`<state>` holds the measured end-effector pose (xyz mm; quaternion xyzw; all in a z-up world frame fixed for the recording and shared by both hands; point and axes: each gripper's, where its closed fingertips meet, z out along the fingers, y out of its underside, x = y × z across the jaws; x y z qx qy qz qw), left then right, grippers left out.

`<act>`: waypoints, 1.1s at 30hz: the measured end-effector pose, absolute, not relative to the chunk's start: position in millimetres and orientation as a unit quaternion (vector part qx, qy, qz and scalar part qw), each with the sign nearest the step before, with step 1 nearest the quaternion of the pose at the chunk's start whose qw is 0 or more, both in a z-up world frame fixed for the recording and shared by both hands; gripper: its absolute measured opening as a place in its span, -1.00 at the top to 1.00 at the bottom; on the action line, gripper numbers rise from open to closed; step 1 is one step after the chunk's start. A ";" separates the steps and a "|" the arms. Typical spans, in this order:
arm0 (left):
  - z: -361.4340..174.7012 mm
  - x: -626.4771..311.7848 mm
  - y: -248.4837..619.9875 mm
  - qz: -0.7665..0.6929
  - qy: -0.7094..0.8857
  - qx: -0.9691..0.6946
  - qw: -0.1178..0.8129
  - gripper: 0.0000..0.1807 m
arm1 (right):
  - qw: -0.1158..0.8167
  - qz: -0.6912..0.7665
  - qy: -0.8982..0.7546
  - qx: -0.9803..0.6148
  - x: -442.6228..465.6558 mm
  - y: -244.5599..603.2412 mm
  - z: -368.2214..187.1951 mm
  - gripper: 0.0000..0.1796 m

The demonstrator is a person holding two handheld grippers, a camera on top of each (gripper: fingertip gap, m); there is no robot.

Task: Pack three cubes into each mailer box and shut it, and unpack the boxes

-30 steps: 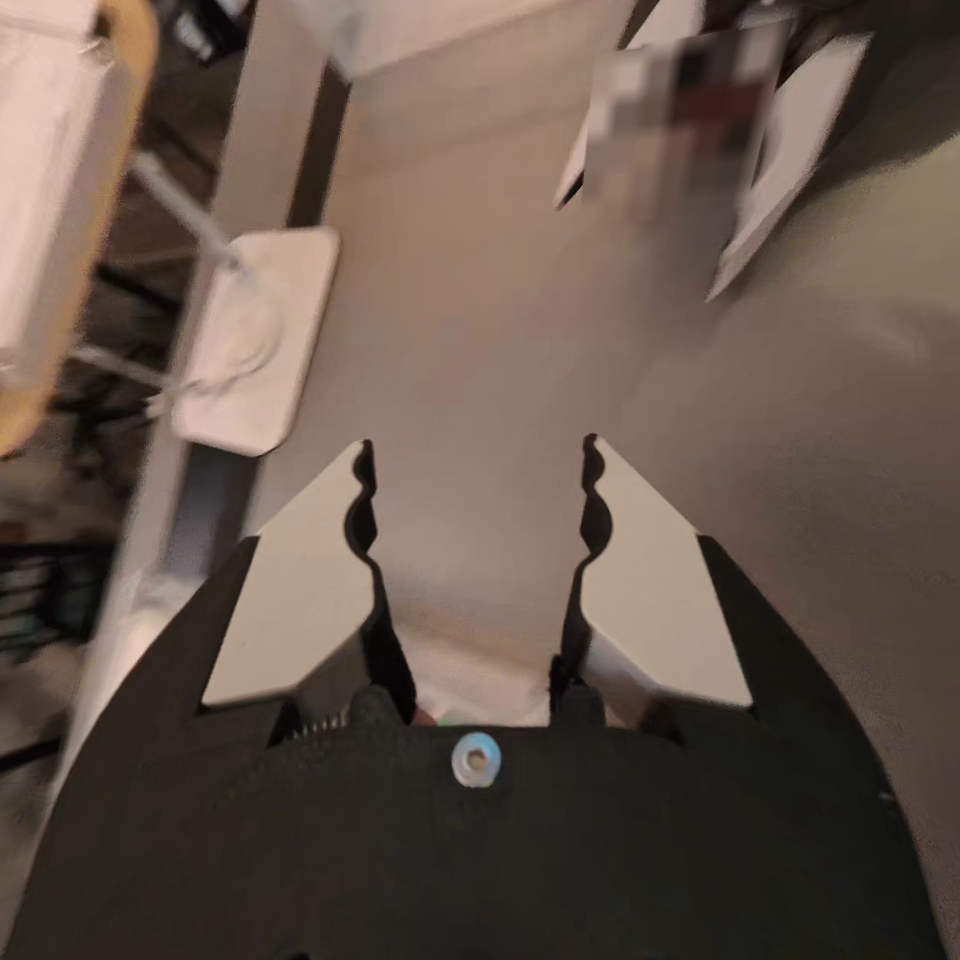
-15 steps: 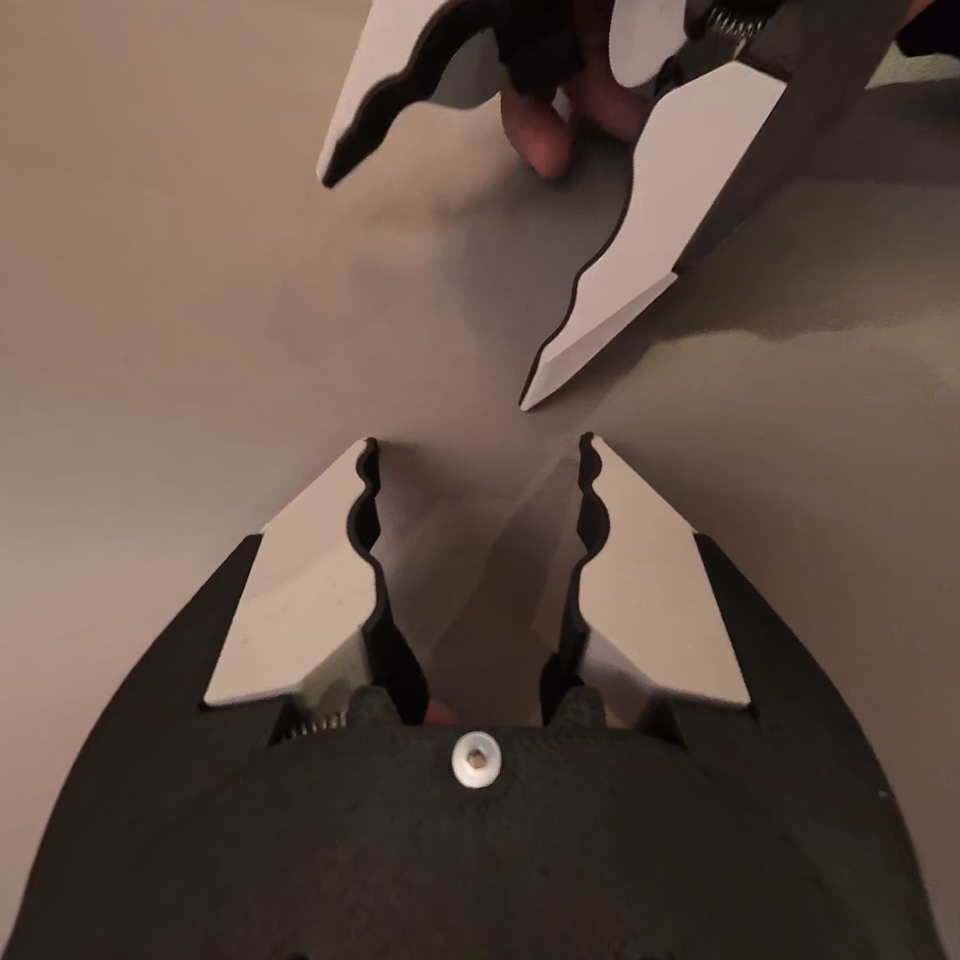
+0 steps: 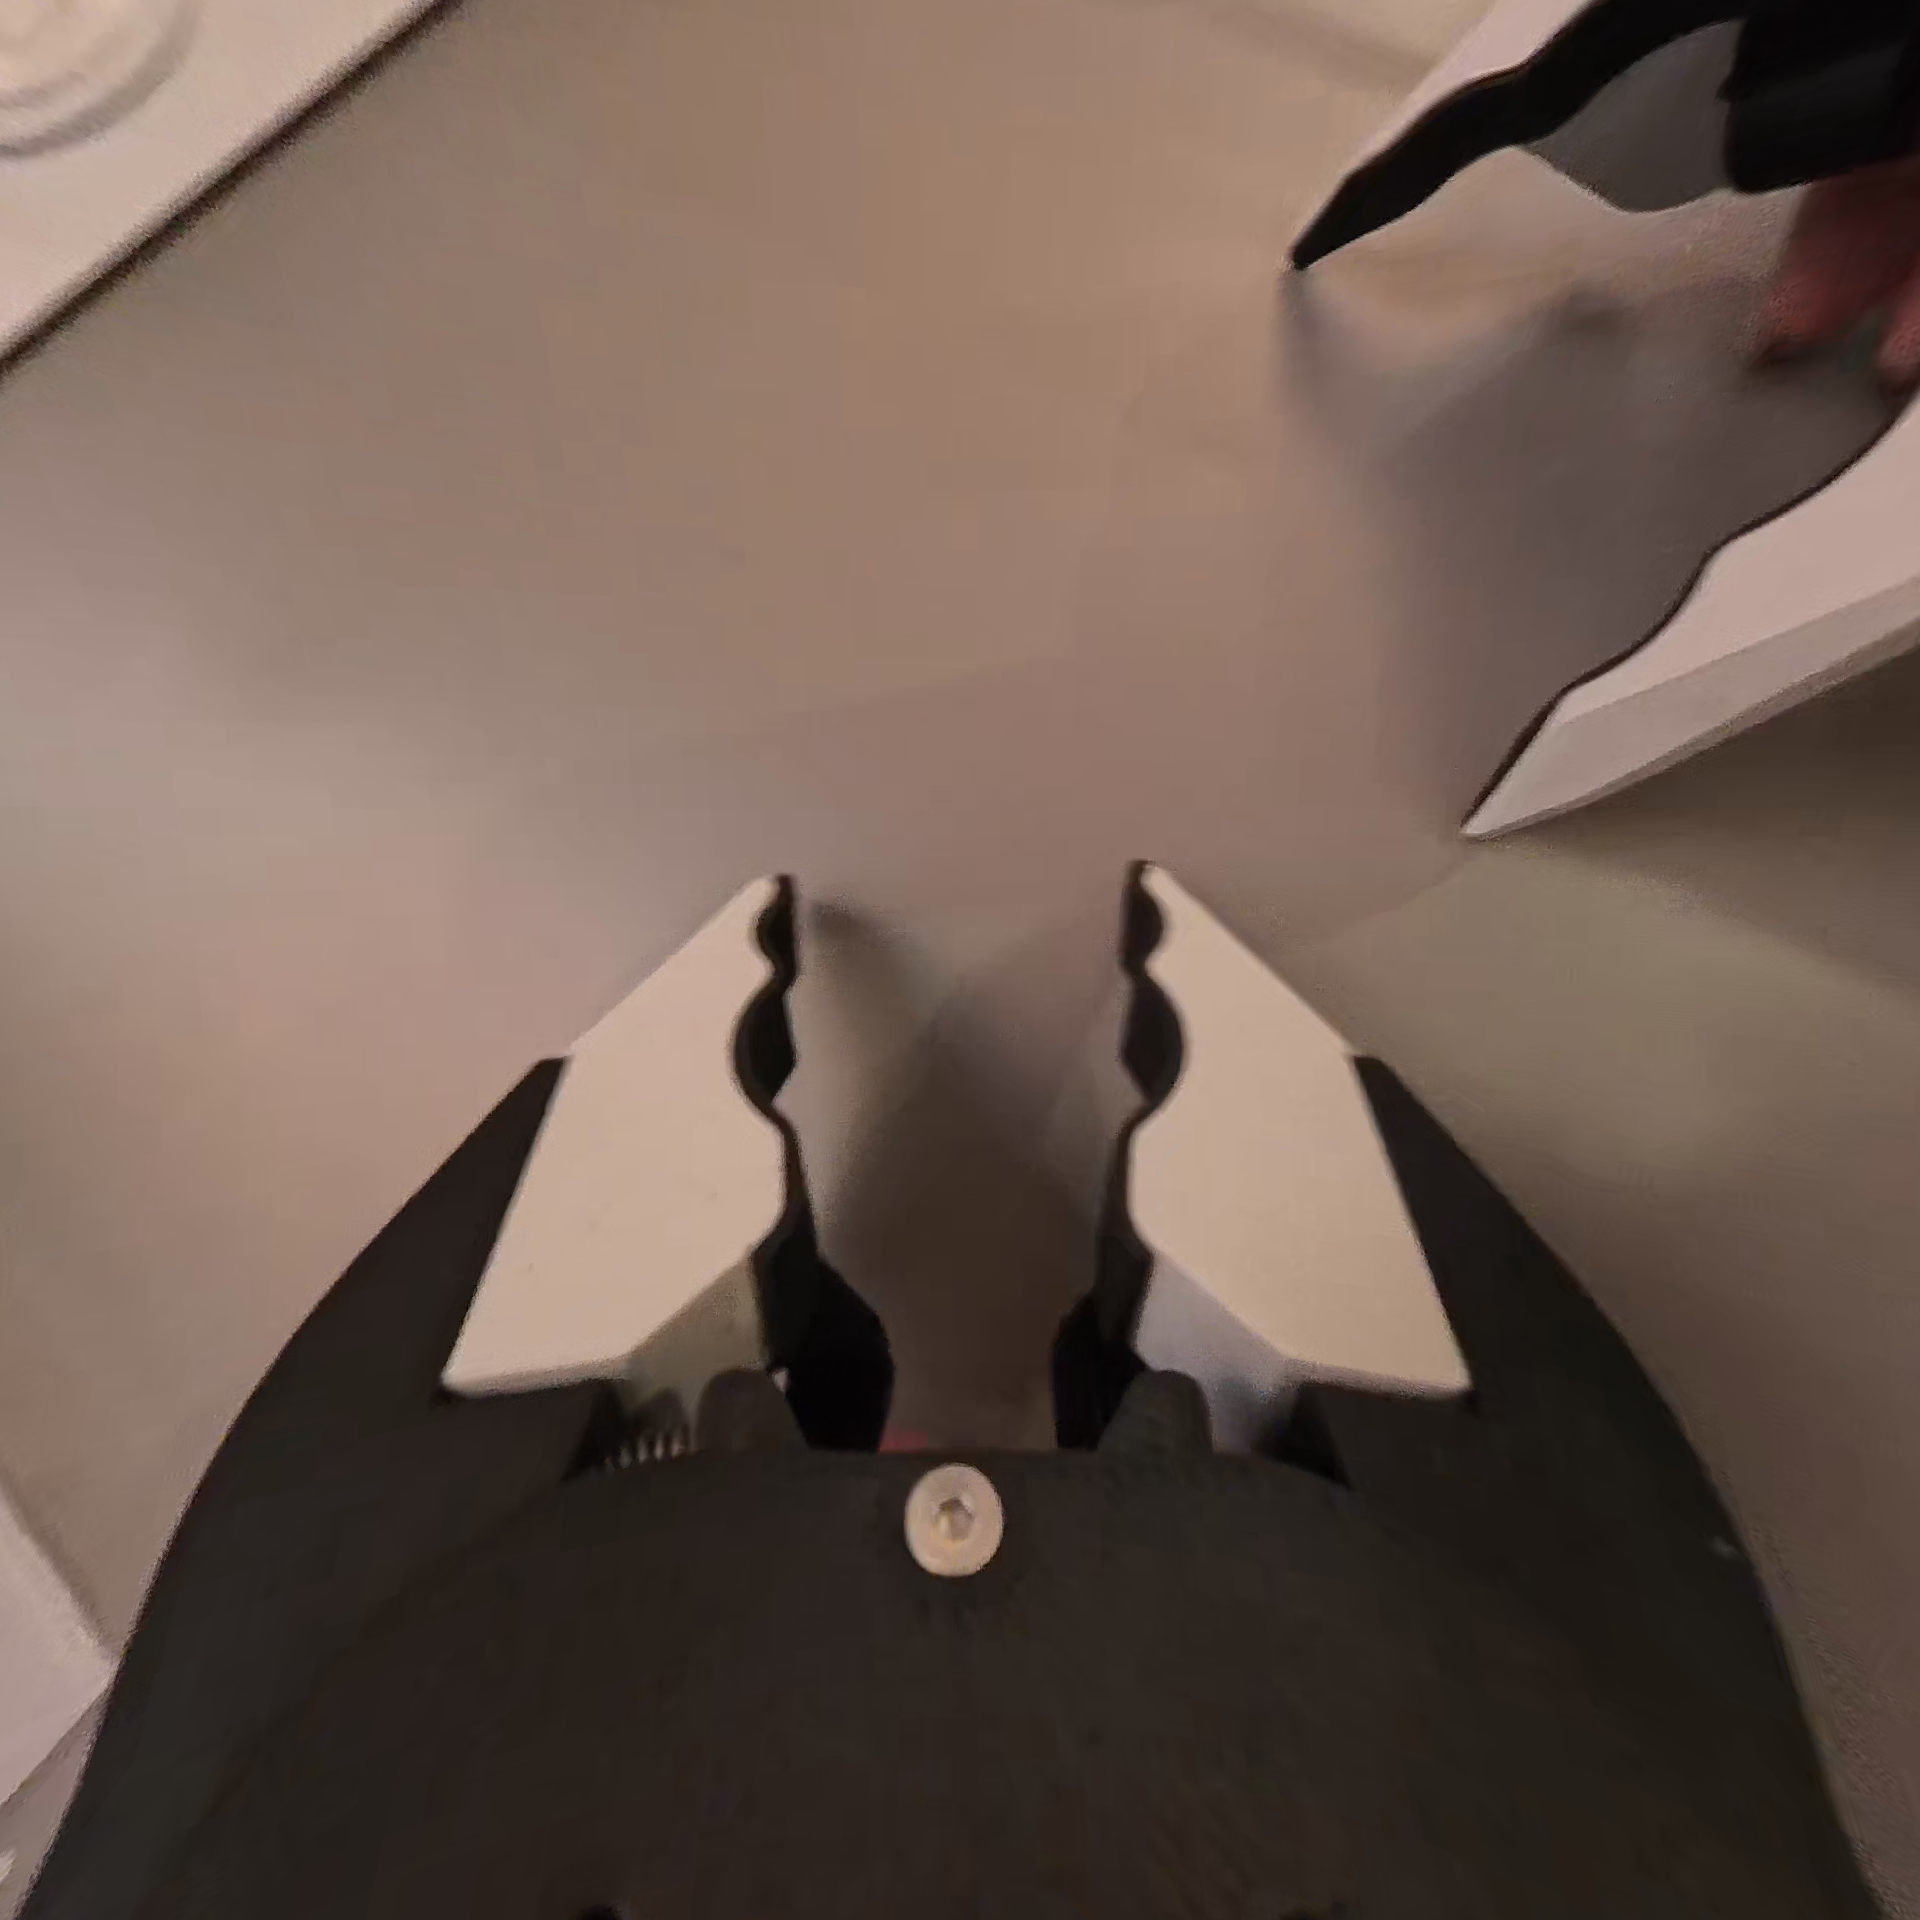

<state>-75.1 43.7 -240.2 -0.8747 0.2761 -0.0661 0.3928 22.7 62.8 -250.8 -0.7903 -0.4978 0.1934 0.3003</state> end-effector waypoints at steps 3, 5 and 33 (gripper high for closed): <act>-240.8 -90.7 47.5 -0.039 0.240 -0.885 0.397 0.63 | 0.304 0.198 -0.500 -0.786 21.7 70.4 -251.4 -0.53; -241.0 -95.2 43.3 -0.048 0.213 -0.898 0.383 0.43 | 0.306 0.202 -0.504 -0.782 21.1 71.7 -251.6 -0.56; -243.8 -73.6 23.2 -0.092 0.179 -0.906 0.372 -0.09 | 0.296 0.201 -0.518 -0.777 17.5 64.2 -254.5 -0.73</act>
